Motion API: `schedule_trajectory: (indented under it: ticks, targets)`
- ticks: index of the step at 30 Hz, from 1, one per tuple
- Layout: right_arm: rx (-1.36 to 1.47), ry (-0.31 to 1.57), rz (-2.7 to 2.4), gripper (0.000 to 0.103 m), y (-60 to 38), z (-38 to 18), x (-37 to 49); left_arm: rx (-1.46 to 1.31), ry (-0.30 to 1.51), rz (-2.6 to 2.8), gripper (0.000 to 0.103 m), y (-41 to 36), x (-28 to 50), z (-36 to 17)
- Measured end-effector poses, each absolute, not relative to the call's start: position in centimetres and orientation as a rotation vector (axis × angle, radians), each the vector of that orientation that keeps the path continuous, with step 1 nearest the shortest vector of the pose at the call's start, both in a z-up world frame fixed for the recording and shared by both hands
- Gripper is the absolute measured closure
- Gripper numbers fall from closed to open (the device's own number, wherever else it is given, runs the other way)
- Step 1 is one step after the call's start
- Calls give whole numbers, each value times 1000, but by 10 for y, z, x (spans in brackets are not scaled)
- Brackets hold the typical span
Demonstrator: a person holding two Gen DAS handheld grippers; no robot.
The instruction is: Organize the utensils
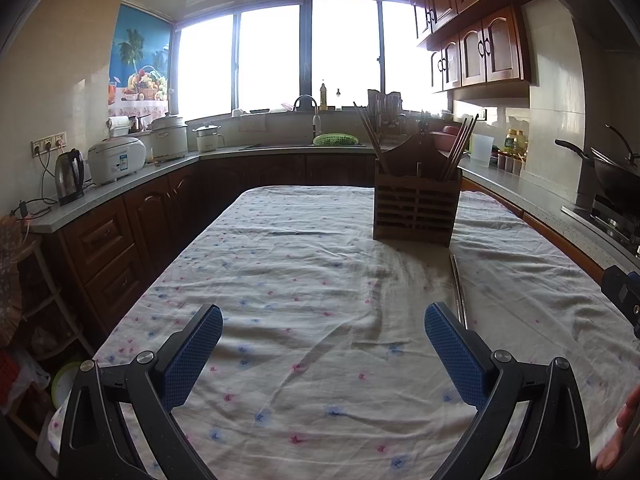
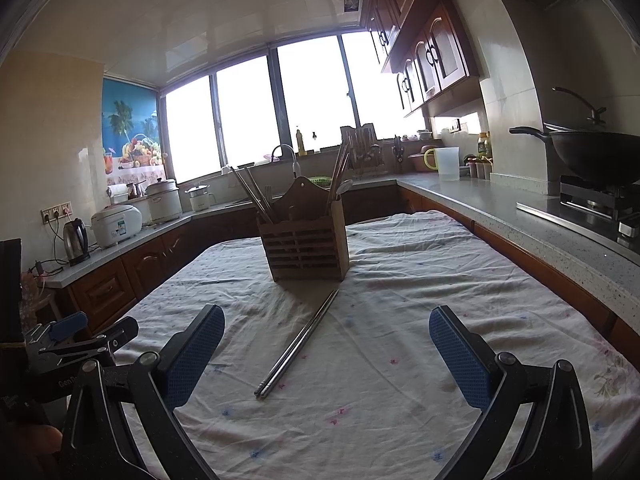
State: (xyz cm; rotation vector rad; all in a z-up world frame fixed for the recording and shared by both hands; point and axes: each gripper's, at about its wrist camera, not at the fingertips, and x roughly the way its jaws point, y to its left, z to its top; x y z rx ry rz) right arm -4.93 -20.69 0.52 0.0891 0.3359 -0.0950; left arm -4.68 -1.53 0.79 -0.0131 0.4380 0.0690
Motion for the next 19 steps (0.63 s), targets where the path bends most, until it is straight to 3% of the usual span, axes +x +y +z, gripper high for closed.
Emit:
schedule_trajectory:
  ticks: [19]
  targets:
    - [97, 360, -100, 0, -210, 4, -44, -40, 464, 61, 1, -13, -39, 9]
